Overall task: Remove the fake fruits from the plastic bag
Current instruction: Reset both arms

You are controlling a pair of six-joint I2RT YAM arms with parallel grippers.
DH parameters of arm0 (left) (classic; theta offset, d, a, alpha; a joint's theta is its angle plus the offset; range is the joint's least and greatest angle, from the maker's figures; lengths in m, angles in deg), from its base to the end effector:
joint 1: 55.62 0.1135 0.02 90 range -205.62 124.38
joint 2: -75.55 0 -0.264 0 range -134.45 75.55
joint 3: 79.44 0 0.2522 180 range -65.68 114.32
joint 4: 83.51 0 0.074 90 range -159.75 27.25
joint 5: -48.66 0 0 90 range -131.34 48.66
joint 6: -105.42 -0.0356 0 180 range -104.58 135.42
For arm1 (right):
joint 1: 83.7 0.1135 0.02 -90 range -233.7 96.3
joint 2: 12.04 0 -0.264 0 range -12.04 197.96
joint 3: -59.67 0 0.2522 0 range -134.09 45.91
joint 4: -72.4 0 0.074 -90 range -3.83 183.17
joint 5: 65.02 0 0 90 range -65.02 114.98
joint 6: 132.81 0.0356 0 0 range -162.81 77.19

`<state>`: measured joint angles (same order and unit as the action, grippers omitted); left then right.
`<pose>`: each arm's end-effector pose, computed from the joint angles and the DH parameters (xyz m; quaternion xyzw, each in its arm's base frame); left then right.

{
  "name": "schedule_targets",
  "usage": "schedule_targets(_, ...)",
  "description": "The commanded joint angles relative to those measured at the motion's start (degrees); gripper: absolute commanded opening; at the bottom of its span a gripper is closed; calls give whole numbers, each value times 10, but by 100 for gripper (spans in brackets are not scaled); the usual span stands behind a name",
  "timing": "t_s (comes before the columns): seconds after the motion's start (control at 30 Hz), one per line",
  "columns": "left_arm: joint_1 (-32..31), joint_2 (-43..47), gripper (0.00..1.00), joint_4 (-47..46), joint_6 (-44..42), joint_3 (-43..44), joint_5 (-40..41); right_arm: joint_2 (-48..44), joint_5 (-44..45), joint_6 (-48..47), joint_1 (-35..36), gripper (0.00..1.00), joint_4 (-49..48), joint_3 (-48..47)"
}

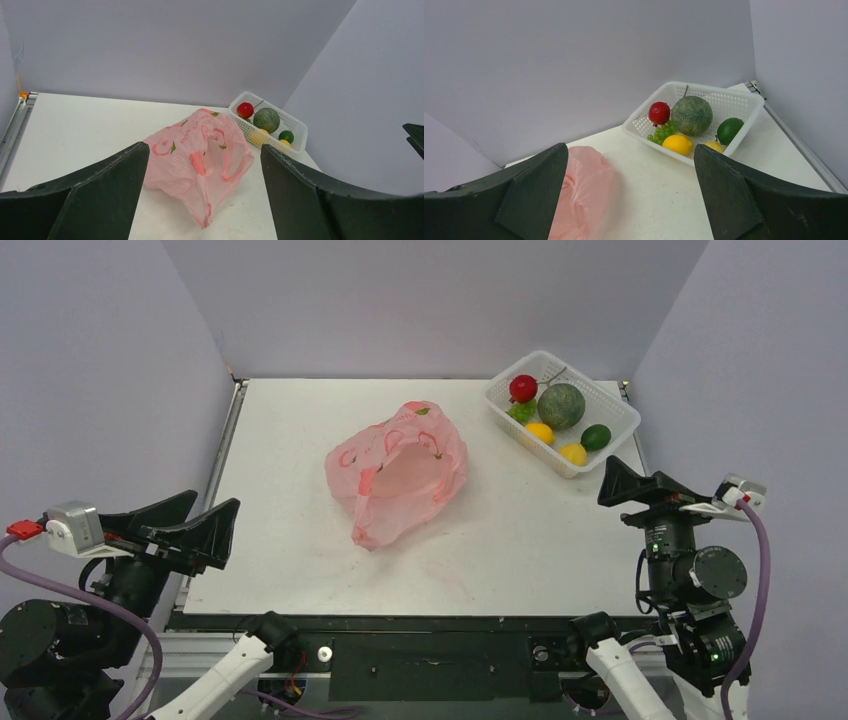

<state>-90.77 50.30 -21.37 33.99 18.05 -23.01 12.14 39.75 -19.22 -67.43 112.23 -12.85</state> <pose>-0.0228 0.0297 0.4852 -0.0294 0.6449 -0.2507 0.7214 0.0544 0.0064 0.4261 0.1385 0.6397 0.1772 0.7349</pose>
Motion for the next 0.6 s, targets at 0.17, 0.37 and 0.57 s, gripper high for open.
schedule_targets(0.17, 2, 18, 82, -35, -4, 21, 33, -71, 52, 4, 2, 92, 71, -18)
schedule_targets(0.37, 2, 16, 82, -44, 4, 6, 29, -90, 55, -2, 2, 92, 77, -28)
schedule_targets(0.57, 3, 12, 82, -53, 4, -12, 21, -101, 51, -22, 3, 93, 71, -27)
